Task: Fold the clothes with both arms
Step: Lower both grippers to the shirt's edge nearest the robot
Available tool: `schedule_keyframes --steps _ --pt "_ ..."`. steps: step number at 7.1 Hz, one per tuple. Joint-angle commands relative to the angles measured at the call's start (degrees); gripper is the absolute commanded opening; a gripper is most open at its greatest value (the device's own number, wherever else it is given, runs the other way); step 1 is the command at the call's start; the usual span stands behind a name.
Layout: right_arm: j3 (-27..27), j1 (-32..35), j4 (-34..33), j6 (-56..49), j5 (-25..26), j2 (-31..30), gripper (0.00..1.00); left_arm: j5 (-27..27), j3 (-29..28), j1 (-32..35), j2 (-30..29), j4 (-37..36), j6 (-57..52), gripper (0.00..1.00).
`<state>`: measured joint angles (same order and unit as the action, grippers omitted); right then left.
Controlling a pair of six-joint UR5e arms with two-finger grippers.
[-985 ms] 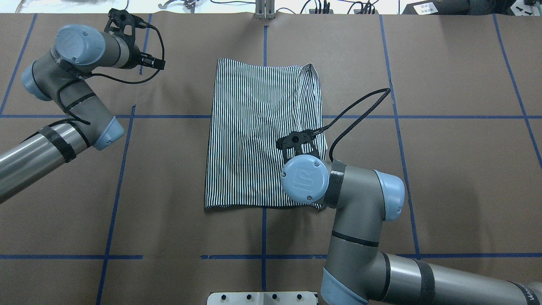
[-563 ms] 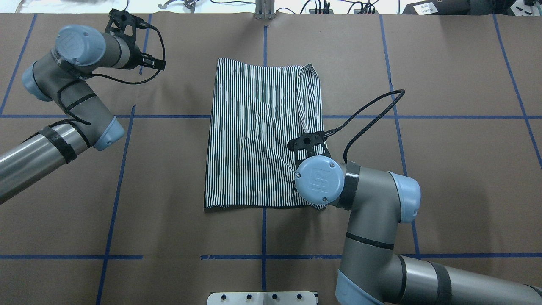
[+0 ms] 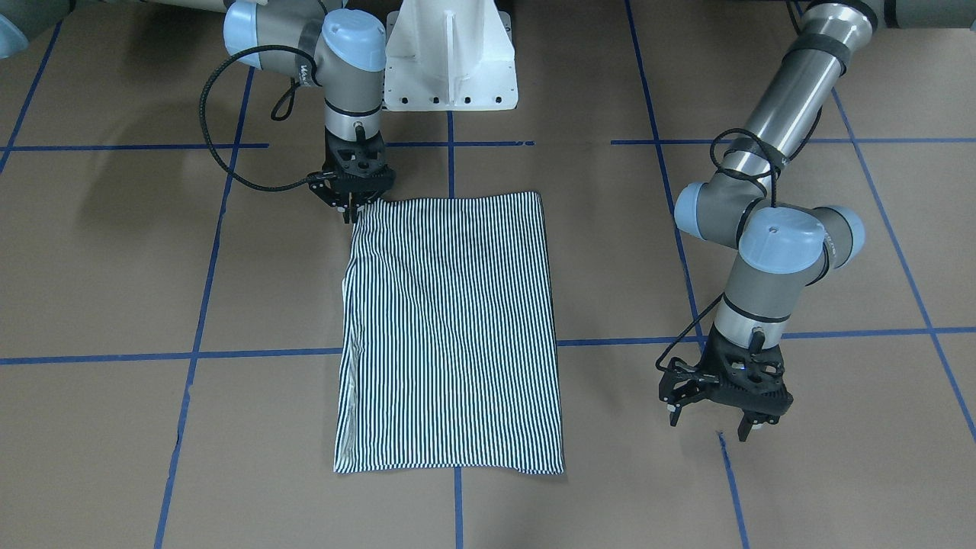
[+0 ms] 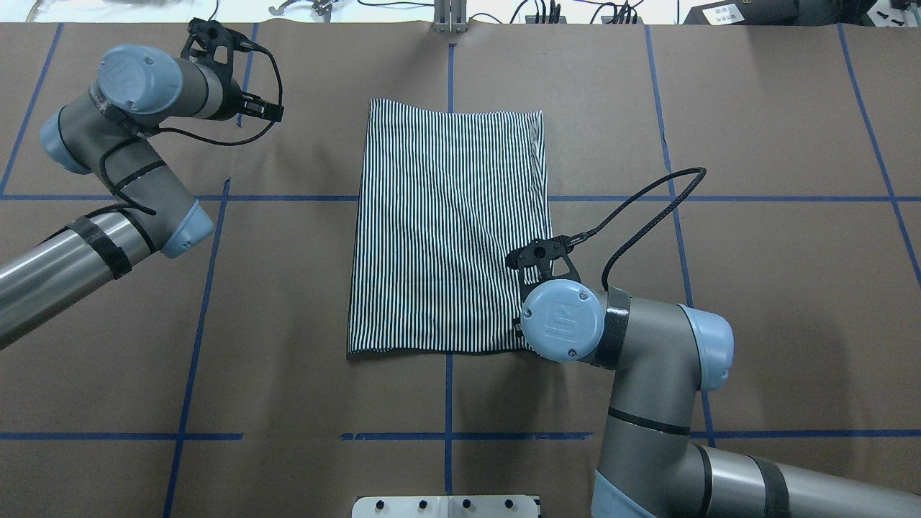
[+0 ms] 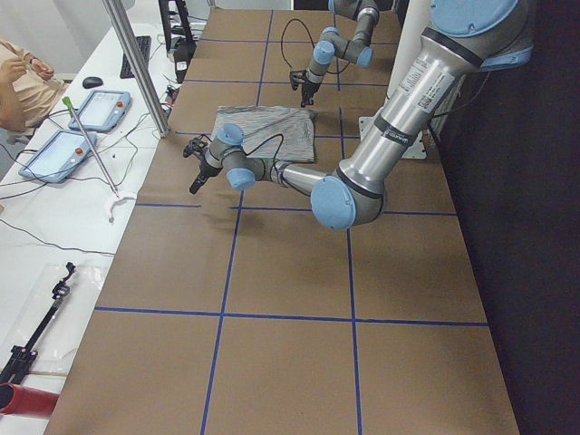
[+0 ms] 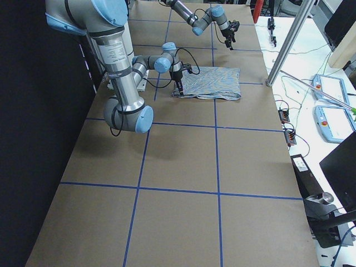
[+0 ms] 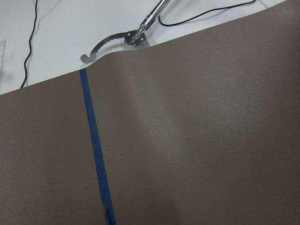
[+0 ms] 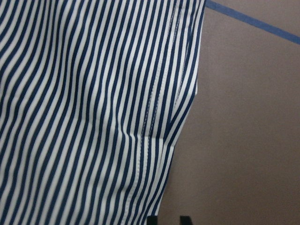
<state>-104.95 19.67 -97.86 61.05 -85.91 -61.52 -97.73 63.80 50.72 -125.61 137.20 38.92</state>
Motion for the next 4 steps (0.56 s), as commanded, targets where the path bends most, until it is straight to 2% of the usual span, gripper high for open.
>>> schedule_keyframes --steps 1,2,3,4 --pt "-1.82 1.5 1.17 0.21 -0.13 0.09 1.0 -0.09 1.49 -0.18 0.01 0.0 0.55 1.0" --pt "-3.58 1.86 6.48 1.69 -0.74 -2.0 1.0 -0.18 4.2 -0.7 1.58 -0.09 2.29 1.0" --pt "-4.81 1.86 13.06 7.53 -1.62 -5.15 1.0 -3.74 8.75 -1.58 3.77 -0.78 5.52 1.0" --pt "-7.26 1.77 20.26 11.86 -1.8 -10.14 1.0 -7.17 14.28 -1.76 7.27 -0.79 13.3 1.0"
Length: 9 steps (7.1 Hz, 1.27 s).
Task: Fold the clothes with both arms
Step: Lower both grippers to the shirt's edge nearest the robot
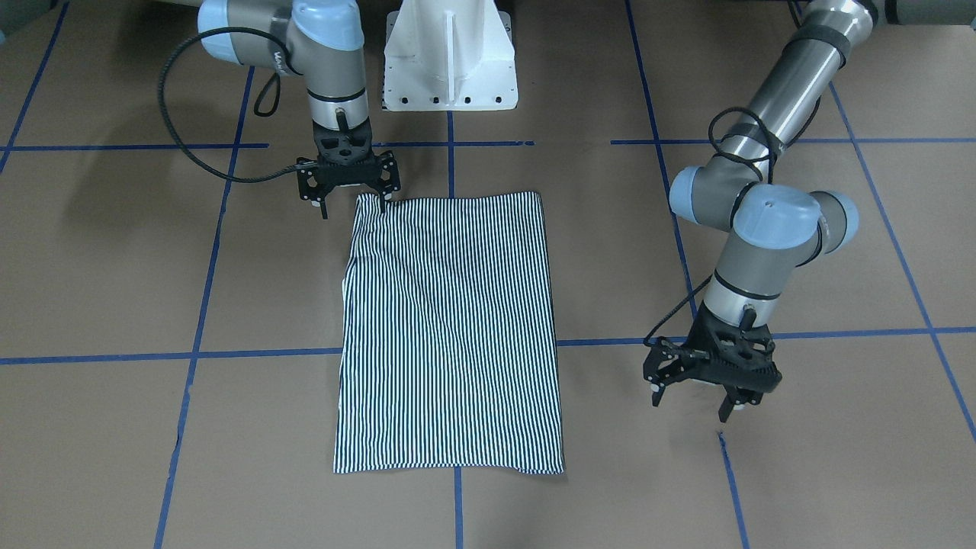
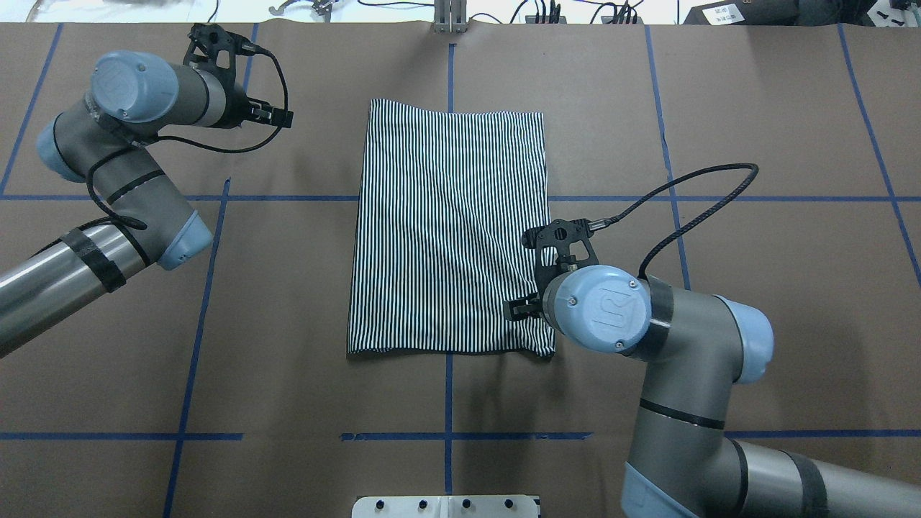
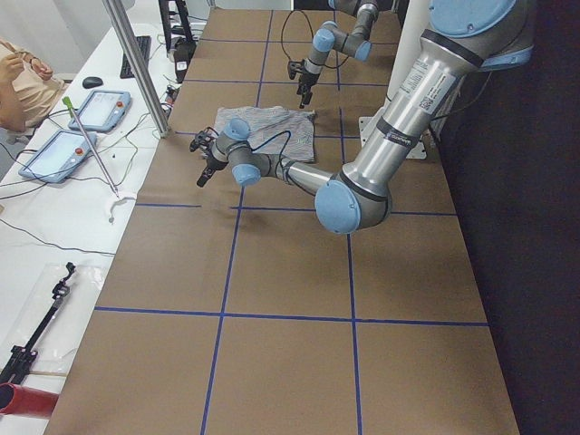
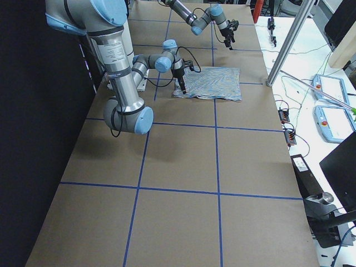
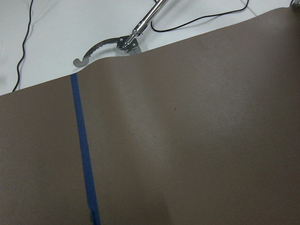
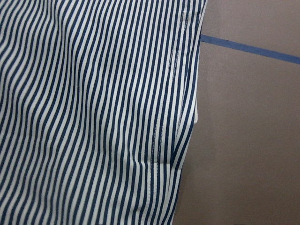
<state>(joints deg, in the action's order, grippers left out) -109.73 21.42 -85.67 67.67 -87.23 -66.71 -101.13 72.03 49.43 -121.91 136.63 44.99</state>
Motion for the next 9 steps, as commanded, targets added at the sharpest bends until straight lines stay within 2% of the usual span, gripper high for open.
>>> schedule_keyframes --steps 1,2,3,4,5,6,7,8,9 --pt "-3.98 0.02 16.59 10.85 -0.4 -9.44 1.0 -3.81 13.33 -3.09 7.79 -0.23 12.7 1.0" --pt "-5.83 0.02 19.55 16.3 0.21 -11.4 1.0 -3.47 19.32 -6.94 11.22 -0.23 19.81 1.0" --pt "-6.19 -0.15 19.58 23.75 0.74 -10.64 1.0 -2.77 23.99 -9.85 14.13 -0.05 28.23 1.0" --pt "-6.28 -0.24 19.58 27.74 2.4 -10.46 1.0 3.33 28.39 -15.71 16.24 -0.31 36.14 1.0" --pt "-5.94 -0.33 19.49 29.17 2.5 -10.28 1.0 8.44 28.6 -20.82 16.09 -0.58 40.4 1.0" --pt "-5.84 -0.07 19.49 29.1 2.59 -10.28 1.0 10.32 28.61 -23.39 15.48 -1.19 44.45 1.0" --pt "-5.84 0.02 19.49 29.1 2.59 -10.28 1.0 13.29 28.26 -26.11 13.3 -6.07 47.53 0.9" --pt "-5.93 0.02 19.49 29.1 2.59 -10.28 1.0 14.02 28.34 -26.4 12.15 -10.38 50.0 0.6" --pt "-5.93 0.11 19.49 29.1 2.59 -10.28 1.0 14.03 28.26 -26.49 12.22 -10.6 50.11 0.56"
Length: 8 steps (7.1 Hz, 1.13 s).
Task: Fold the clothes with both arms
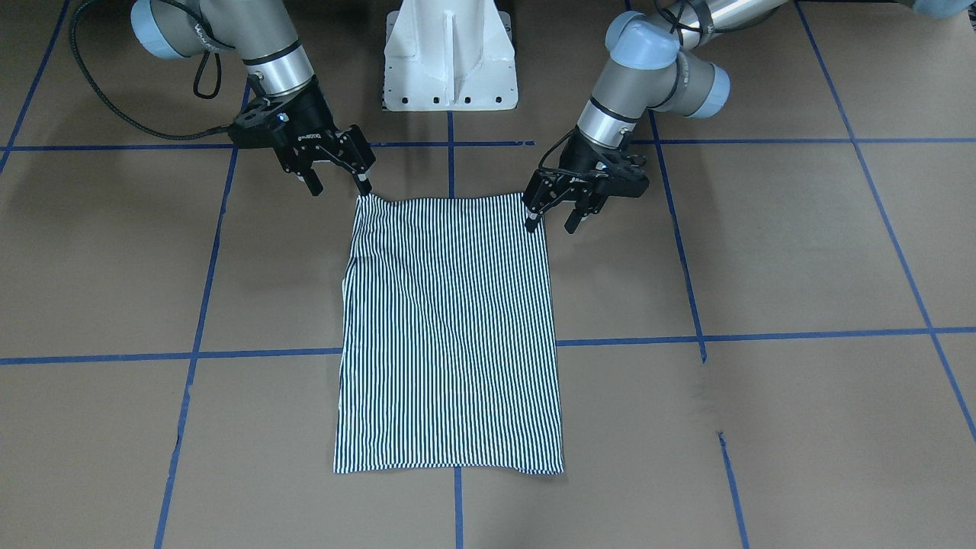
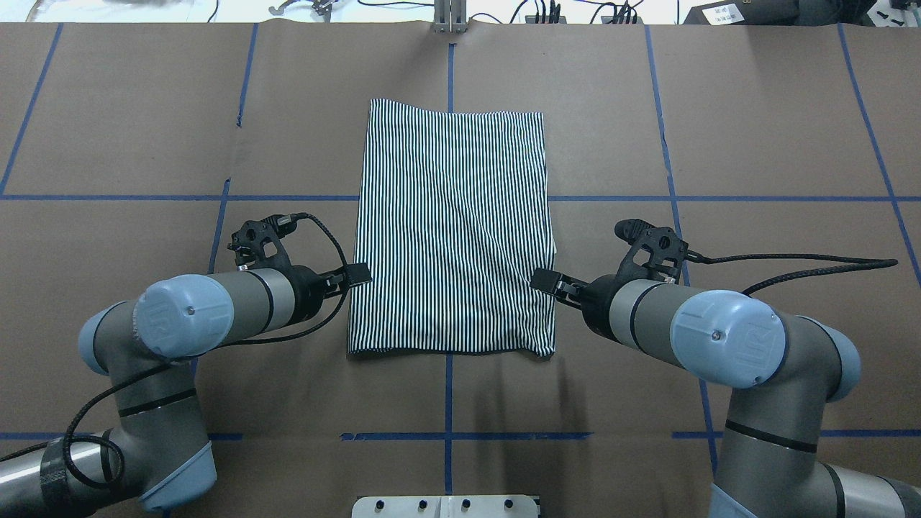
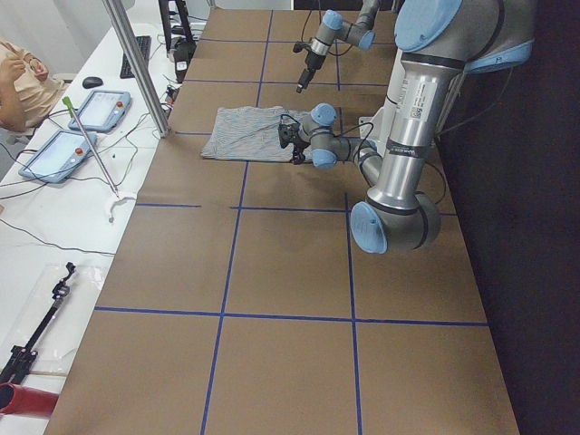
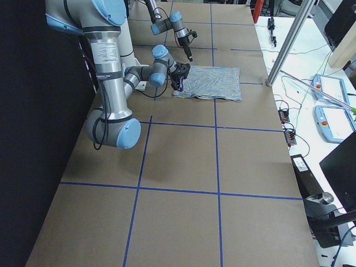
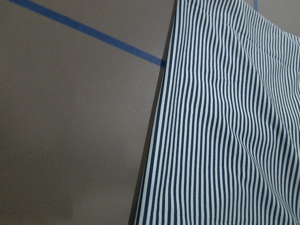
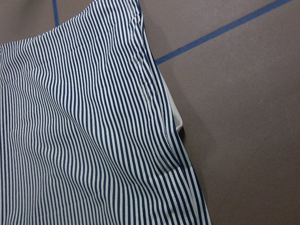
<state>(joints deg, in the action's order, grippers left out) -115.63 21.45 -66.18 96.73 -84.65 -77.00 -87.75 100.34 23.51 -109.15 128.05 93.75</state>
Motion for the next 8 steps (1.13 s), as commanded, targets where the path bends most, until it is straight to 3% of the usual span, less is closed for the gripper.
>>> schedule_keyframes --steps 1,8 --pt "-0.04 0.08 0.0 0.03 0.1 0.0 1.0 0.31 0.12 -0.57 -0.36 -2.02 1.27 0.55" --pt "0.05 0.17 0.0 0.12 0.27 -0.08 1.0 0.3 0.38 -5.14 0.17 -2.1 1.44 0.55"
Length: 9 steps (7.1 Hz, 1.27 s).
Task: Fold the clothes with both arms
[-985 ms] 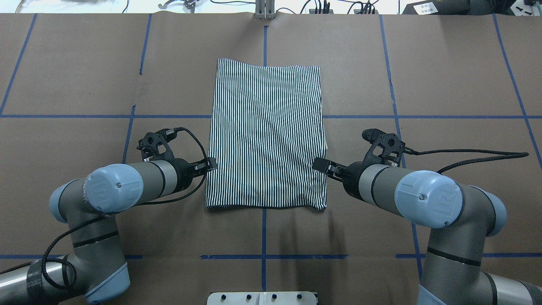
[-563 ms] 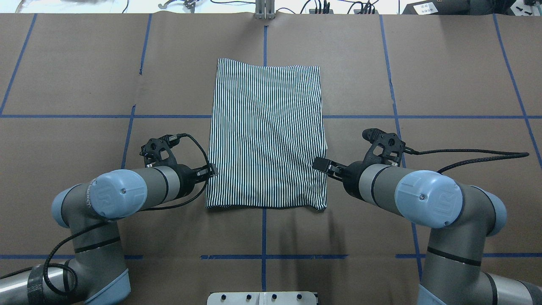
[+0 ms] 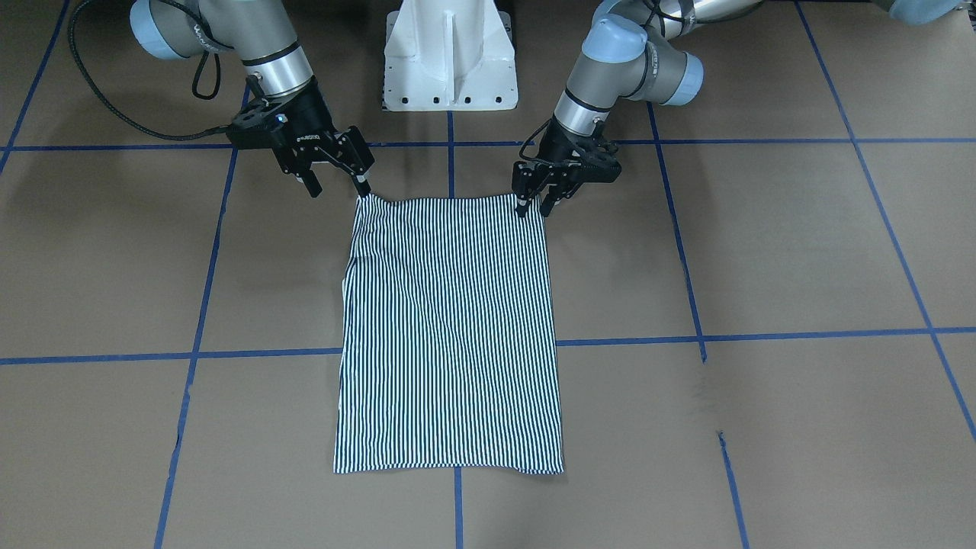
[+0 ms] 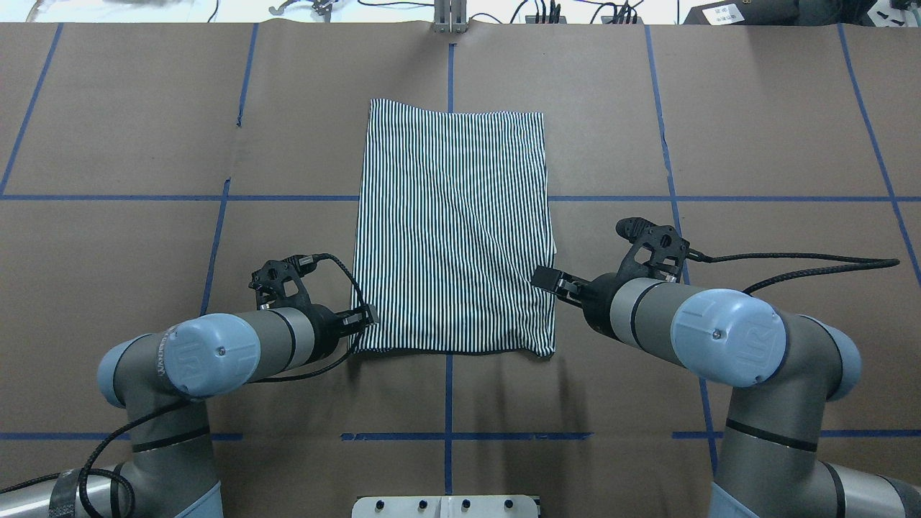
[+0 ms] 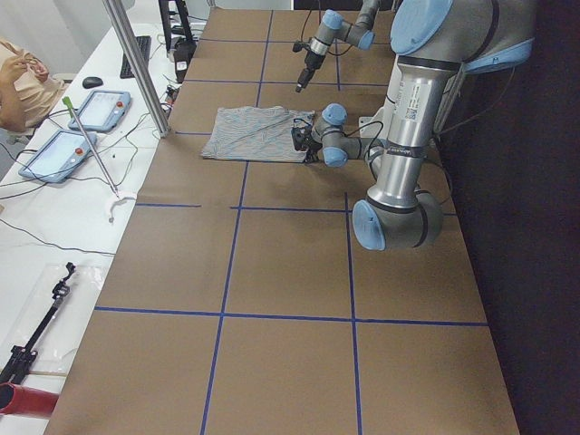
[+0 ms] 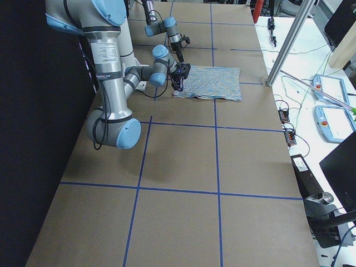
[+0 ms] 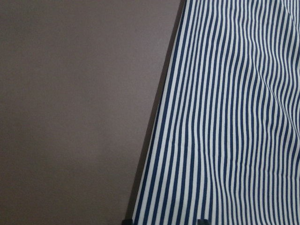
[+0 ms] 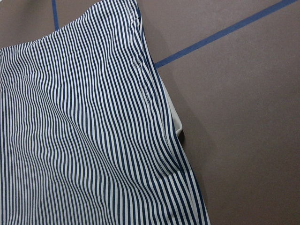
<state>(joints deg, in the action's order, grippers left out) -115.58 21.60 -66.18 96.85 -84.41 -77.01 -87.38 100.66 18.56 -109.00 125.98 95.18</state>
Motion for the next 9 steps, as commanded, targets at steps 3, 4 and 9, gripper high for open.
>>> schedule_keyframes --steps 3,4,9 --pt "0.0 0.02 -0.09 0.18 0.82 -0.16 1.0 -0.16 3.99 -0.37 2.04 -3.7 -0.26 0.56" --pt "0.09 0.02 -0.09 0.18 0.82 -0.16 1.0 -0.16 4.19 -1.06 2.04 -4.16 -0.17 0.57" --pt "0.0 0.02 0.0 0.18 0.82 -0.25 1.0 -0.16 3.22 -3.53 1.25 -4.16 -0.17 0.52"
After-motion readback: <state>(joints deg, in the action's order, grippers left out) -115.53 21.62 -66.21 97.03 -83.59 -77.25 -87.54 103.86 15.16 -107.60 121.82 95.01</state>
